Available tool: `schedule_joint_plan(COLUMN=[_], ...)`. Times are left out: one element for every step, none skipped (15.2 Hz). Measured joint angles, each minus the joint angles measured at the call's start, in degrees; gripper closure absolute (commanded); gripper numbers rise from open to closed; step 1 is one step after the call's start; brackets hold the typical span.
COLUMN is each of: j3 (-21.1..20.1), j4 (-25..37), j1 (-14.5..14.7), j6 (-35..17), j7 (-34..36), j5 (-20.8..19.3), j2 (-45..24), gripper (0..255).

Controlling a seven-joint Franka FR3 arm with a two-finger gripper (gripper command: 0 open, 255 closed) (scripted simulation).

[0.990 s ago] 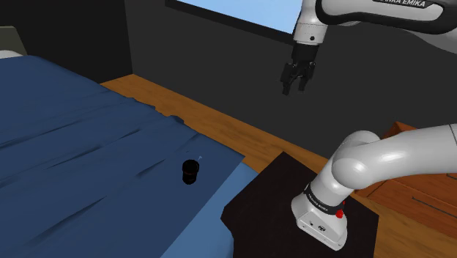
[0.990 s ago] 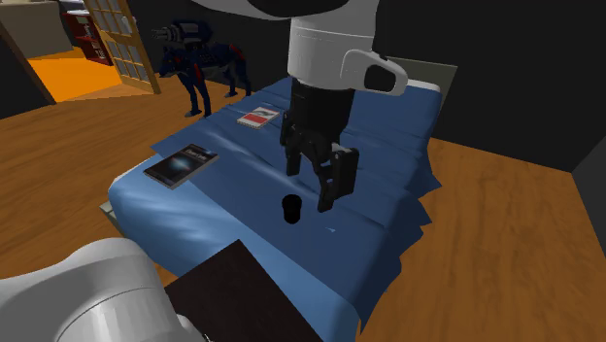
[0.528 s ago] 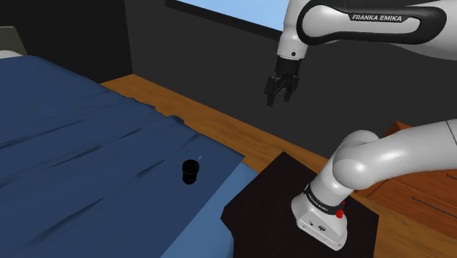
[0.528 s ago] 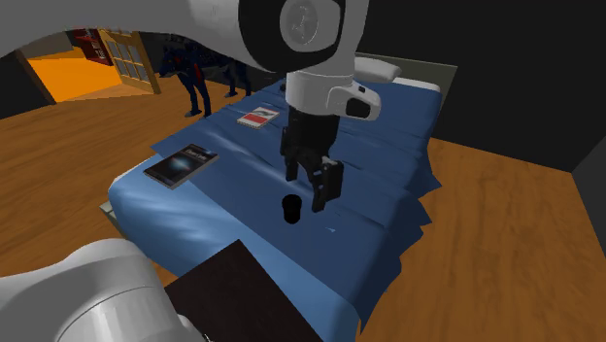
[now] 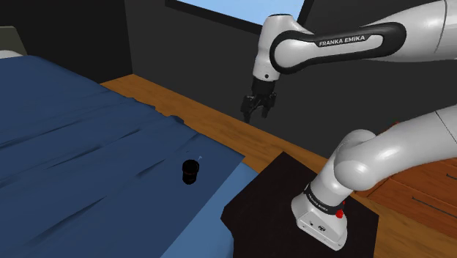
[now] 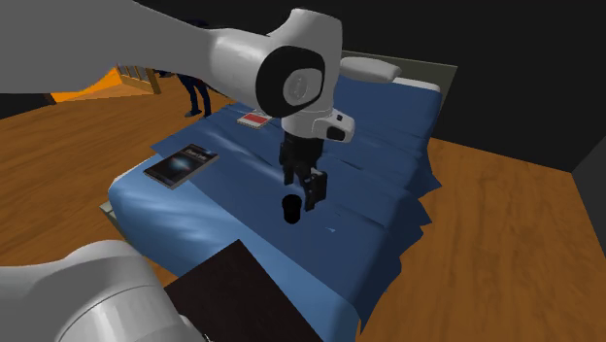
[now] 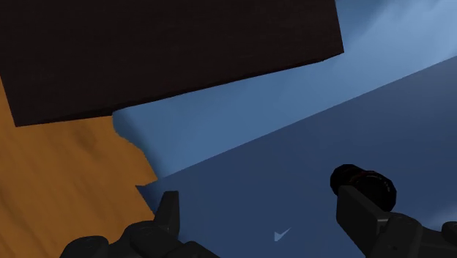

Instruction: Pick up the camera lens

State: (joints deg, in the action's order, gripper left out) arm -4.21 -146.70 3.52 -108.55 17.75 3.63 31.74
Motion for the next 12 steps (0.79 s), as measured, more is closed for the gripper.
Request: schedule_joint_plan(j3=[-0.60,-1.27,-1.80,-2.48,-3.25,-3.91,-4.47,-4.89,-5.49,-6.15,-6.78,-7.44], j4=[-0.40,-0.15,-0.07,0.09,-0.57,-0.24,0.09,0.10,0.53,1.11,1.98,2.78], j1=[0.29,0.60,0.85,1.19,1.65,1.93,2.15,2.29,2.50,2.81,3.08,3.31], j6=[-2.41,-4.68,-6.67,-8.69,-10.80,-12.78,-14.52,-16.49,-18.54,-20.15,-21.53,-23.80], j7=[0.61,1.34,1.91,2.67,3.54,4.33,5.01,5.51,6.29,7.23,8.23,9.32], j5=[0.38,0.74,1.01,1.34,1.76,1.95,2.07,2.10,2.08,2.07,1.93,1.59], j2=[-1.85,-4.10,-5.92,-7.85,-9.03,-11.06,-12.90,-14.68,-16.91,-18.83,-20.81,-23.71], gripper=[0,0,0,0,0,0,0,0,0,0,0,0])
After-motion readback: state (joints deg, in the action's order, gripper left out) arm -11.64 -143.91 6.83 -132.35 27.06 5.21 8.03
